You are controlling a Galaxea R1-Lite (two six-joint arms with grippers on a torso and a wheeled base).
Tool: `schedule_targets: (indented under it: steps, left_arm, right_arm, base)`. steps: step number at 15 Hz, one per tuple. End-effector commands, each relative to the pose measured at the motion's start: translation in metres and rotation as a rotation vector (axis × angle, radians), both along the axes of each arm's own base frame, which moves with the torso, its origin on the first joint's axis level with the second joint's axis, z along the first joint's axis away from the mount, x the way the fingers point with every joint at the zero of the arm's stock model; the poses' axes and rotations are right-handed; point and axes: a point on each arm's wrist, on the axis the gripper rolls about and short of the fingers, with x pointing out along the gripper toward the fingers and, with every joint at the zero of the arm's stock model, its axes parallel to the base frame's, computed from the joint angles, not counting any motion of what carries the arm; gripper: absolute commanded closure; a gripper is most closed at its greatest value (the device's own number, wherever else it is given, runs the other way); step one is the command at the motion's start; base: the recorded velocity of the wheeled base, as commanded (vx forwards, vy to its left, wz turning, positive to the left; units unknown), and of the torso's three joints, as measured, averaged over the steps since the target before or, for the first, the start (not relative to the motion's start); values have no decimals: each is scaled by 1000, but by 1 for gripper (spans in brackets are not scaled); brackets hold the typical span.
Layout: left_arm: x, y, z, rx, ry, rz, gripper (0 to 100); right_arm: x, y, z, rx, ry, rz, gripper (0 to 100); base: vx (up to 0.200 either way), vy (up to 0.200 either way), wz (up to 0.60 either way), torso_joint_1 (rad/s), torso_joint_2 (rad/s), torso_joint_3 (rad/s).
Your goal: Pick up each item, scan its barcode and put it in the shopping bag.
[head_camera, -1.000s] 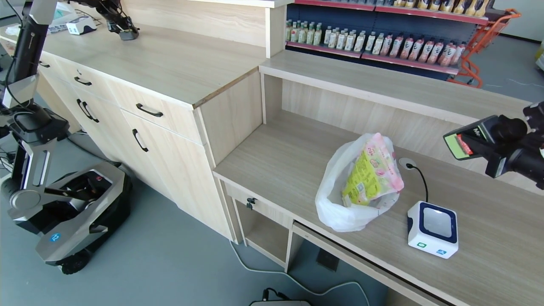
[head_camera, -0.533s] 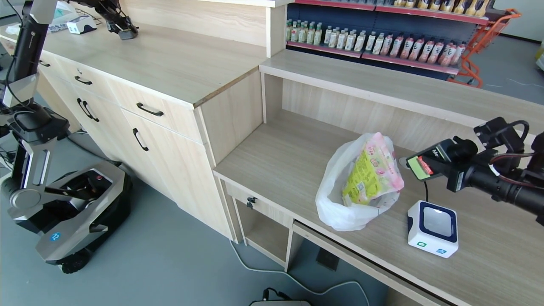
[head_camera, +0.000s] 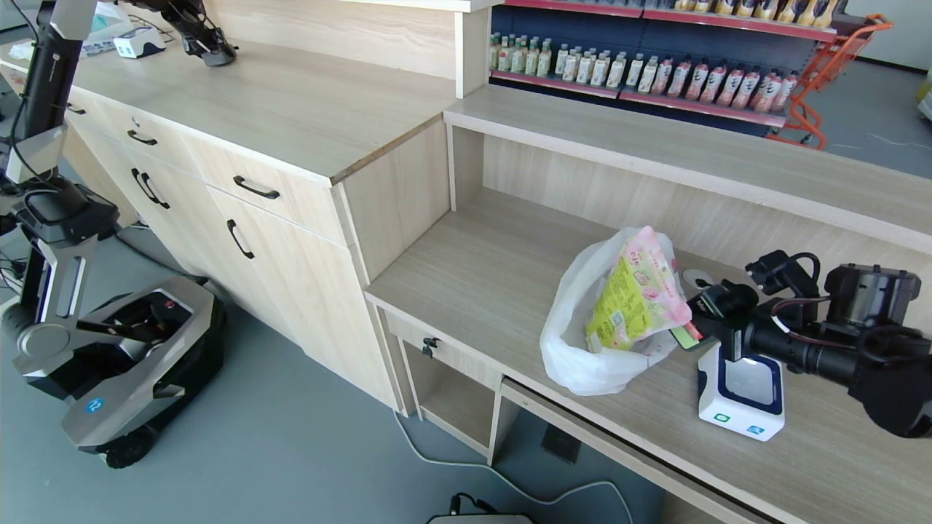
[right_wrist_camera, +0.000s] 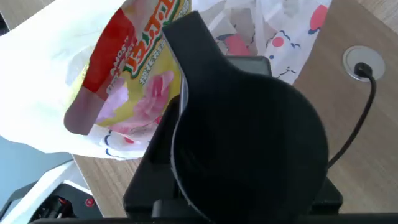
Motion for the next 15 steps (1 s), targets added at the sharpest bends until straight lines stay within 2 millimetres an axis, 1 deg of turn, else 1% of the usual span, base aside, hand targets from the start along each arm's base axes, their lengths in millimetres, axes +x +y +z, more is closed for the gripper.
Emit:
schedule_targets:
  steps: [1, 5, 10, 11, 13, 15]
  left_arm:
    - [0, 0, 0, 0, -1, 0, 0]
    - [0, 0, 0, 0, -1, 0, 0]
    - [0, 0, 0, 0, -1, 0, 0]
    - [0, 0, 0, 0, -1, 0, 0]
    - [0, 0, 0, 0, -1, 0, 0]
    - [0, 0, 0, 0, -1, 0, 0]
  right_arm:
    - [8, 3, -10, 2, 23, 13, 100]
    - [26, 7, -15, -3, 10, 29, 100]
    - [56, 20, -10, 8, -51, 62, 100]
    - [61, 21, -14, 6, -49, 64, 100]
    - [65, 22, -22, 5, -33, 69, 100]
    - [69, 22, -37, -1, -10, 55, 100]
  base:
    - [0, 0, 0, 0, 0, 0]
    - [0, 0, 0, 0, 0, 0]
    - [0, 0, 0, 0, 0, 0]
    - [0, 0, 0, 0, 0, 0]
    - [0, 0, 0, 0, 0, 0]
    - [0, 0, 0, 0, 0, 0]
